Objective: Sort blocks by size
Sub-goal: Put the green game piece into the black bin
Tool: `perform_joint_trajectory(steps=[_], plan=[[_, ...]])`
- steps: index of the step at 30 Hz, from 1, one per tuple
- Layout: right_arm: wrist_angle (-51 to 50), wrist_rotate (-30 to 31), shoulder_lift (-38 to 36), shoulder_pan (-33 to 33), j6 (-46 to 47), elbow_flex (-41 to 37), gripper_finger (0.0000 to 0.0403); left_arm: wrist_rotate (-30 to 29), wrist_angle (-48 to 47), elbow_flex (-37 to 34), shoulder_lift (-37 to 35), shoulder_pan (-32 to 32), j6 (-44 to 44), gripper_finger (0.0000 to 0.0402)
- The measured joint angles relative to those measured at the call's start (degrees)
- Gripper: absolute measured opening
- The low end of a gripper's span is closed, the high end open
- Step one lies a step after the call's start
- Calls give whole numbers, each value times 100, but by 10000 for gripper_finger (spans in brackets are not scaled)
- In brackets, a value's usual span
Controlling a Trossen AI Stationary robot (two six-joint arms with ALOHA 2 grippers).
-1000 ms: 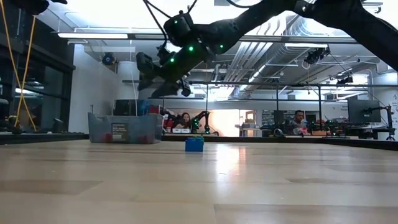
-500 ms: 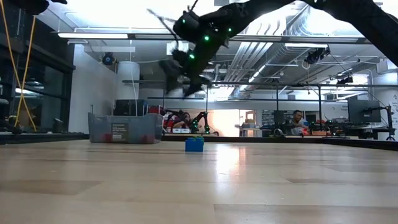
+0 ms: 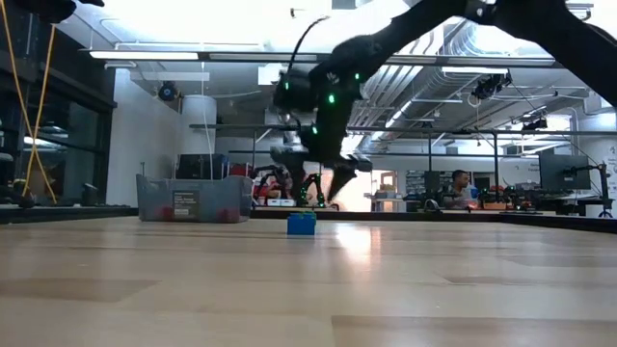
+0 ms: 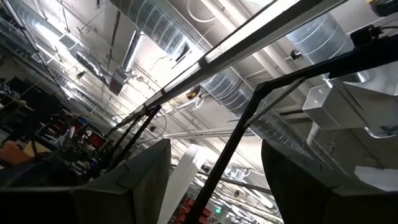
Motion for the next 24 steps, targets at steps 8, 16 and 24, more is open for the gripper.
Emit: perform_joint_trajectory(steps=[8, 16, 24], plan=[[206, -242, 234, 9, 64, 1, 296, 24, -4, 0, -2, -32, -67, 237], [308, -507, 517, -26, 287, 6, 295, 36, -2, 0, 0, -37, -72, 237], [143, -448, 597, -30, 210, 89, 189, 42, -2, 0, -2, -37, -72, 237]])
